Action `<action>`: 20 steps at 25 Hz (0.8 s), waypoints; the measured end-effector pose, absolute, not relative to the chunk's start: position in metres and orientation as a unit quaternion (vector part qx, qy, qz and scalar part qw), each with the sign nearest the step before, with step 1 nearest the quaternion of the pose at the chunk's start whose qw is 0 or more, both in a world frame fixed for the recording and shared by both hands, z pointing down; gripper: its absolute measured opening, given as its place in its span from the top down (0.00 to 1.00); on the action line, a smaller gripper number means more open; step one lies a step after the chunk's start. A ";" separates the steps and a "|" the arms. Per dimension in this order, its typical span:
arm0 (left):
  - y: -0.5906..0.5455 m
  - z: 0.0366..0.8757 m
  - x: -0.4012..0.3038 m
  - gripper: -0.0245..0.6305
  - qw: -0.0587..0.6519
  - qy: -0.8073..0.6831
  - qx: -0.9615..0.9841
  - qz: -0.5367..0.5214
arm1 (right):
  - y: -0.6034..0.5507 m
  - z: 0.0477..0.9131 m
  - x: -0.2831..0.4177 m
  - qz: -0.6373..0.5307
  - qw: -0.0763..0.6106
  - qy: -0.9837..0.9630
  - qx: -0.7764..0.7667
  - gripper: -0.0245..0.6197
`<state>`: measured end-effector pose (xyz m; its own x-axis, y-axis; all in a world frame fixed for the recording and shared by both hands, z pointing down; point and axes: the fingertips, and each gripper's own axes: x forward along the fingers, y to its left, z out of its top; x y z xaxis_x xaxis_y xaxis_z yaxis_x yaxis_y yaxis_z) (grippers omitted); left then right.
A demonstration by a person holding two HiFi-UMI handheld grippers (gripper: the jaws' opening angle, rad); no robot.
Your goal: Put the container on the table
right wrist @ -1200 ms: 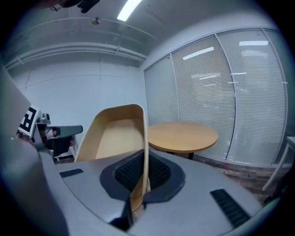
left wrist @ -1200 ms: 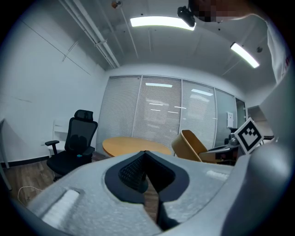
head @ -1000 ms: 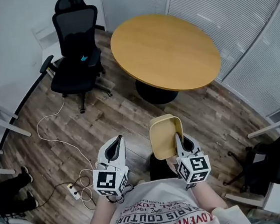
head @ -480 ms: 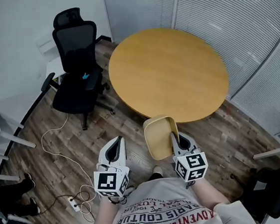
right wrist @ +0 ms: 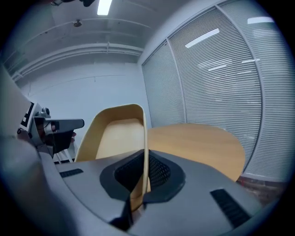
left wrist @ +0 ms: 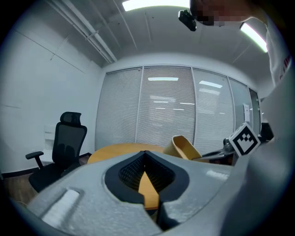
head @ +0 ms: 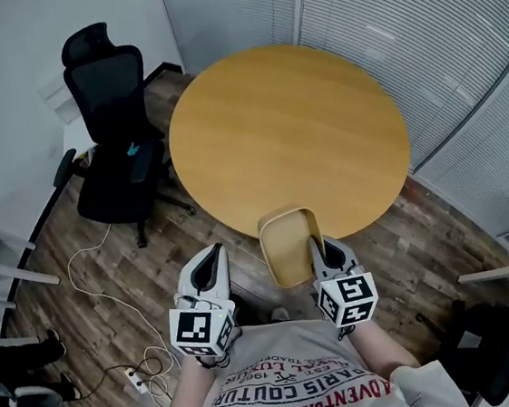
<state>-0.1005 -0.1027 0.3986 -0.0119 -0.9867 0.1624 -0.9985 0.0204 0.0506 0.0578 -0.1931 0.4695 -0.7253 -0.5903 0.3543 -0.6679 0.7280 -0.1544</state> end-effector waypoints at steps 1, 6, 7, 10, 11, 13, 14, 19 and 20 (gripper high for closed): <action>-0.113 0.400 -0.102 0.97 0.077 -0.705 0.704 0.041 | -0.202 0.473 0.058 0.144 0.144 -0.915 0.348 0.95; -0.173 0.412 -0.127 0.97 0.089 -0.671 0.735 0.045 | -0.243 0.480 0.040 0.160 0.146 -0.898 0.384 0.95; -0.186 0.414 -0.133 0.97 0.090 -0.662 0.743 0.046 | -0.253 0.482 0.036 0.160 0.146 -0.893 0.395 0.95; -0.229 0.415 -0.149 0.97 0.087 -0.634 0.767 0.052 | -0.284 0.486 0.023 0.168 0.146 -0.876 0.428 0.95; -0.244 0.414 -0.156 0.97 0.086 -0.625 0.774 0.055 | -0.295 0.486 0.018 0.171 0.144 -0.871 0.438 0.95; -0.275 0.409 -0.170 0.97 0.080 -0.607 0.789 0.059 | -0.315 0.483 0.007 0.174 0.140 -0.861 0.456 0.95; -0.290 0.407 -0.177 0.97 0.077 -0.598 0.796 0.060 | -0.324 0.481 0.000 0.174 0.137 -0.857 0.466 0.95; -0.349 0.403 -0.206 0.97 0.070 -0.555 0.827 0.065 | -0.363 0.481 -0.027 0.192 0.127 -0.831 0.507 0.95; -0.358 0.403 -0.210 0.97 0.071 -0.547 0.832 0.065 | -0.369 0.483 -0.030 0.198 0.127 -0.826 0.513 0.95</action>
<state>-0.2095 -0.3584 0.4035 0.3931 -0.9007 0.1848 -0.9190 -0.3915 0.0468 -0.0303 -0.3695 0.4833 -0.4413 -0.7970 0.4124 -0.8973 0.3950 -0.1969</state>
